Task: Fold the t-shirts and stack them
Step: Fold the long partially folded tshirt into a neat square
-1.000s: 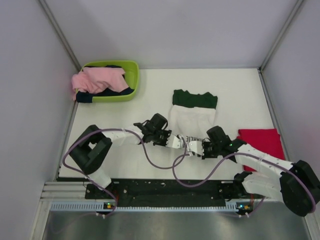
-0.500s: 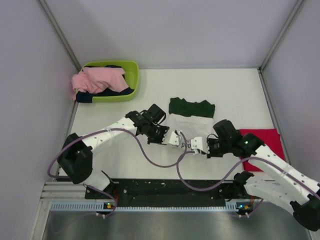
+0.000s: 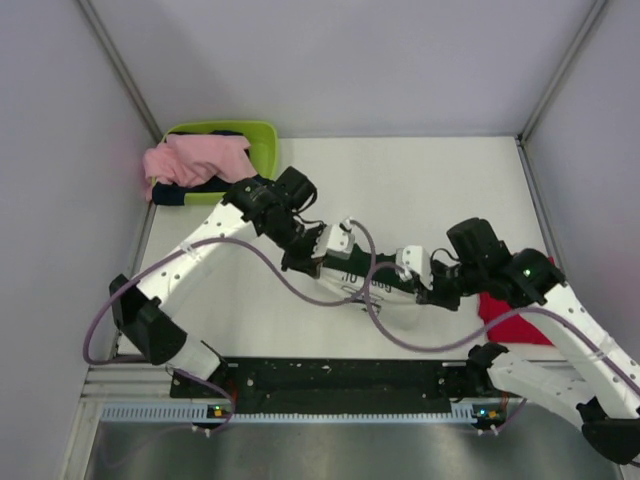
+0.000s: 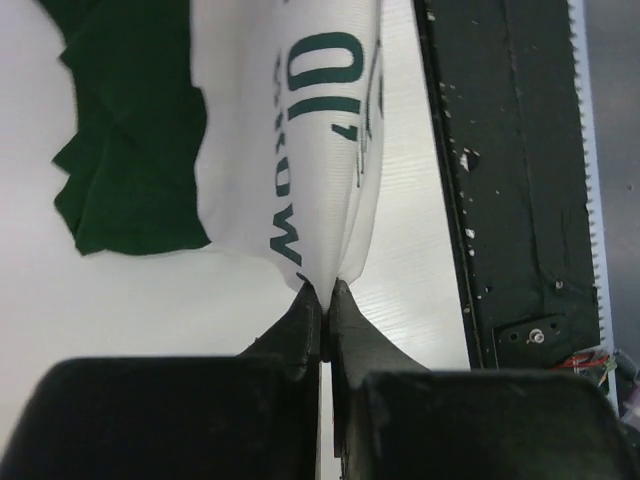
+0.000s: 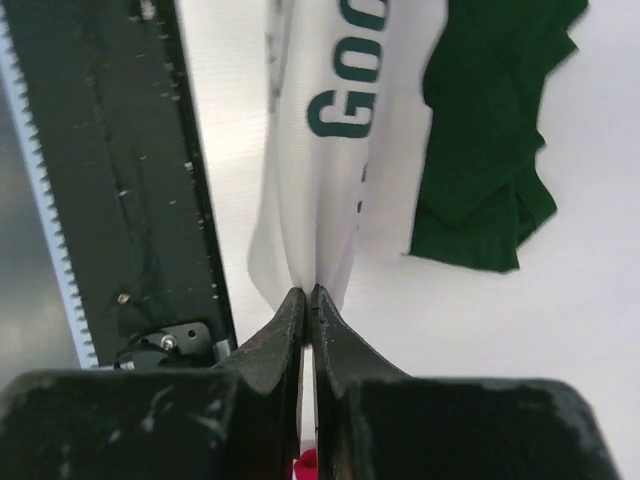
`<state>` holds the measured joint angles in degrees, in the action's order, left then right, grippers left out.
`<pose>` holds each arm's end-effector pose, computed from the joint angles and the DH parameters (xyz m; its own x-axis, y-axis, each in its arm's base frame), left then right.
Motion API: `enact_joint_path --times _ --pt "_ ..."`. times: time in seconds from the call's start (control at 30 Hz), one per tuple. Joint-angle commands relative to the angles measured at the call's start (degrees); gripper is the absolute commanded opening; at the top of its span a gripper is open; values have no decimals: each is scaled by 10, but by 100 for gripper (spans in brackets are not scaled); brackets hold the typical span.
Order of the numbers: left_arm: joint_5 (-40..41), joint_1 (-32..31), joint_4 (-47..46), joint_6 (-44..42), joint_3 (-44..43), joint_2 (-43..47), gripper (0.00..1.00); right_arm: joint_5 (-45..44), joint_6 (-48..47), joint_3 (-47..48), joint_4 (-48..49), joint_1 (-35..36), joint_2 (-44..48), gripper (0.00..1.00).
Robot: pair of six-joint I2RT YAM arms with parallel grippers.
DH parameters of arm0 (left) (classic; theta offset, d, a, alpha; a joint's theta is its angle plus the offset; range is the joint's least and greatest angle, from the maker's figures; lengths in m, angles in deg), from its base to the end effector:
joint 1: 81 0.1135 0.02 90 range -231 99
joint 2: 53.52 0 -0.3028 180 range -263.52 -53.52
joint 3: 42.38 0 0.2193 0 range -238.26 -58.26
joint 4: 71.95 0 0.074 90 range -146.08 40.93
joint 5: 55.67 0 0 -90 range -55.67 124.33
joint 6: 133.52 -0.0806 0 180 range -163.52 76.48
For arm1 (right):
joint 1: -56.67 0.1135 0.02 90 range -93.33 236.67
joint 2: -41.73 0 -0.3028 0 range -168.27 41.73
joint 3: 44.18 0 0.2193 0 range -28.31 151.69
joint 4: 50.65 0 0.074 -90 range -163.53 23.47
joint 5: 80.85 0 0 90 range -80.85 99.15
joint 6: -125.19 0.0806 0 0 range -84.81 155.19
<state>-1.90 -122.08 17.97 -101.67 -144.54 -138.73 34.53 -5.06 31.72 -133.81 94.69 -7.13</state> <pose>0.1535 -0.1970 0.3463 0.1808 0.7514 -0.6346 0.9608 -0.2729 -0.0494 0.0559 0.0876 0.3193 -0.0180 -0.7551 -0.6554 -0.9910 0.1005 -0.0886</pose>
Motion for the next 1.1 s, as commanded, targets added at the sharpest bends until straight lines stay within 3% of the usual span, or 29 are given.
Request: enact_joint_path --times 0.0,0.13,0.33,0.5,0.73,0.83,0.97,1.0,1.07 --pt "6 50 7 115 -97 -85 0 -33 84 -18 85 -98 -60 0" --pt "53 77 -40 178 -164 -167 0 -53 165 -14 187 -178 -121 0" --pt "136 86 -109 221 -237 -282 0 -83 180 -40 276 -227 -225 0" --pt "193 87 -164 232 -250 -337 0 -95 187 -22 323 -246 -320 0" --pt "244 87 -171 241 -265 -410 0 -105 194 29 341 -250 -446 0" --pt "257 87 -180 251 -267 -426 17 -125 207 43 341 -251 -475 0" --pt "269 93 -211 285 -274 -423 53 -195 247 68 341 -250 -493 24" --pt "270 95 -217 292 -283 -416 60 -228 269 78 338 -250 -494 34" --pt "271 106 -223 312 -303 -400 69 -286 309 106 316 -250 -484 44"
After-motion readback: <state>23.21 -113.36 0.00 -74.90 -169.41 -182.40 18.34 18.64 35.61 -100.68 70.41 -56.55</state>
